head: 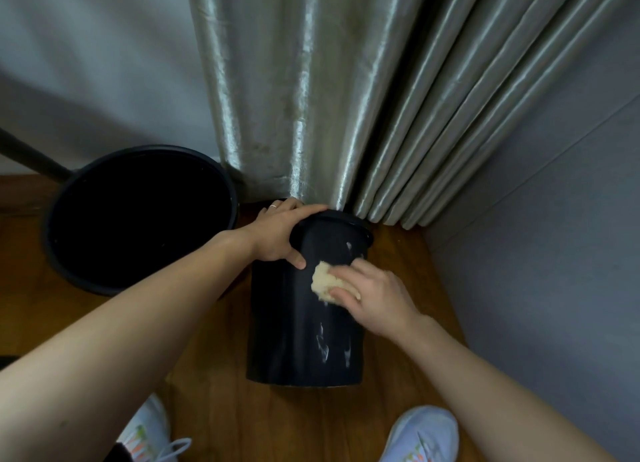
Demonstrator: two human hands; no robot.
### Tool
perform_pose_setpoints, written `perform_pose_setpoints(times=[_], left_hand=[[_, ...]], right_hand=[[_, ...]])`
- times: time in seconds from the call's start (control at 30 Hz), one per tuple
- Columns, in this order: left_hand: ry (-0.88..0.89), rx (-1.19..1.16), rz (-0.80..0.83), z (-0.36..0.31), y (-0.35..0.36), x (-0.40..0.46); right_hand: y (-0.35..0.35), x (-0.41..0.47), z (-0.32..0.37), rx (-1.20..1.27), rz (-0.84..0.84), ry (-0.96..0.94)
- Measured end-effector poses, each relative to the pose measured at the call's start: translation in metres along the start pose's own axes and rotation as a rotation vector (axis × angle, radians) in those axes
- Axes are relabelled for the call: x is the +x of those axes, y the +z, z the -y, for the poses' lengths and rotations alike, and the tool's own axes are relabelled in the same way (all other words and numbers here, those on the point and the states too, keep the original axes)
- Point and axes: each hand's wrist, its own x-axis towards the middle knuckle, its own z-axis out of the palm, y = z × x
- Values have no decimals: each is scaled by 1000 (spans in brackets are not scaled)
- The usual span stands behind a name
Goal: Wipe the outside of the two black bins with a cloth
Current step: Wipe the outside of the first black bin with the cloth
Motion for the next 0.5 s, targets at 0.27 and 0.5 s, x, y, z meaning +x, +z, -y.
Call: perform_pose_setpoints(times=[0.27, 0.5], left_hand=[[32, 67, -13, -3, 3, 1], [6, 137, -2, -8, 12, -3]], right_hand=[[0, 10, 3, -92, -98, 136], [3, 1, 4, -20, -64, 137]])
